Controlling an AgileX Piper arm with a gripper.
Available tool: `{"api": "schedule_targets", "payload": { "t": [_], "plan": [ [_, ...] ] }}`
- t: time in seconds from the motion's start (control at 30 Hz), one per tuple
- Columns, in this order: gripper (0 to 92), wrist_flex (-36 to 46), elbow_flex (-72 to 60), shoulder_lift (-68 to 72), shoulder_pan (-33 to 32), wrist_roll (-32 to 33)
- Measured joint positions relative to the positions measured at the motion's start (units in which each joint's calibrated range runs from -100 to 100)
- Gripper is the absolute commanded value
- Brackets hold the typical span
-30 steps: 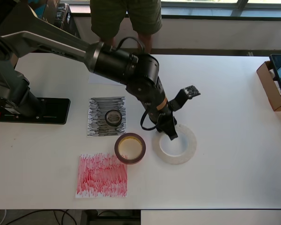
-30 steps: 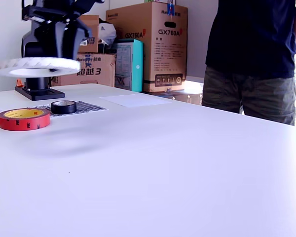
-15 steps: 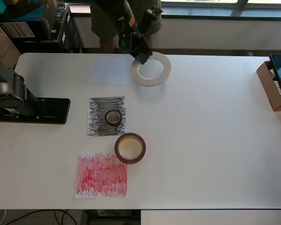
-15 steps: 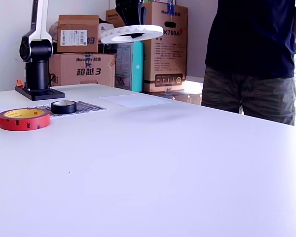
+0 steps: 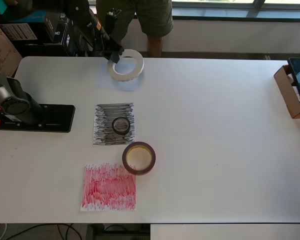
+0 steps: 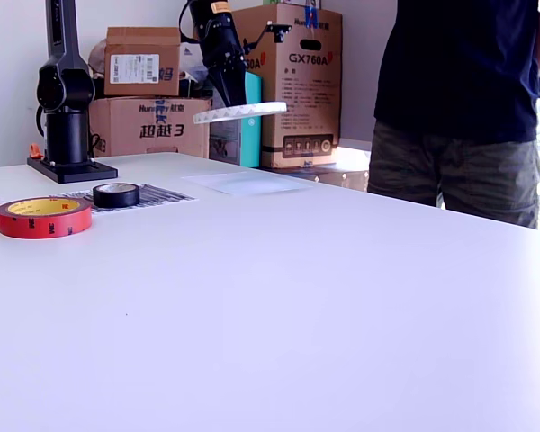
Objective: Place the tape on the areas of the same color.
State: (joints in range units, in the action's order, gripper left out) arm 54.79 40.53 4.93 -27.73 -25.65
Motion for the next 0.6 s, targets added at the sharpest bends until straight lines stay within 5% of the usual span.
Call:
{"api": "schedule_targets", "payload": {
  "t": [0.6],
  "plan": [
    [0.6,-7.6,4.0,15.7,-1.2,0.2]
  ]
}}
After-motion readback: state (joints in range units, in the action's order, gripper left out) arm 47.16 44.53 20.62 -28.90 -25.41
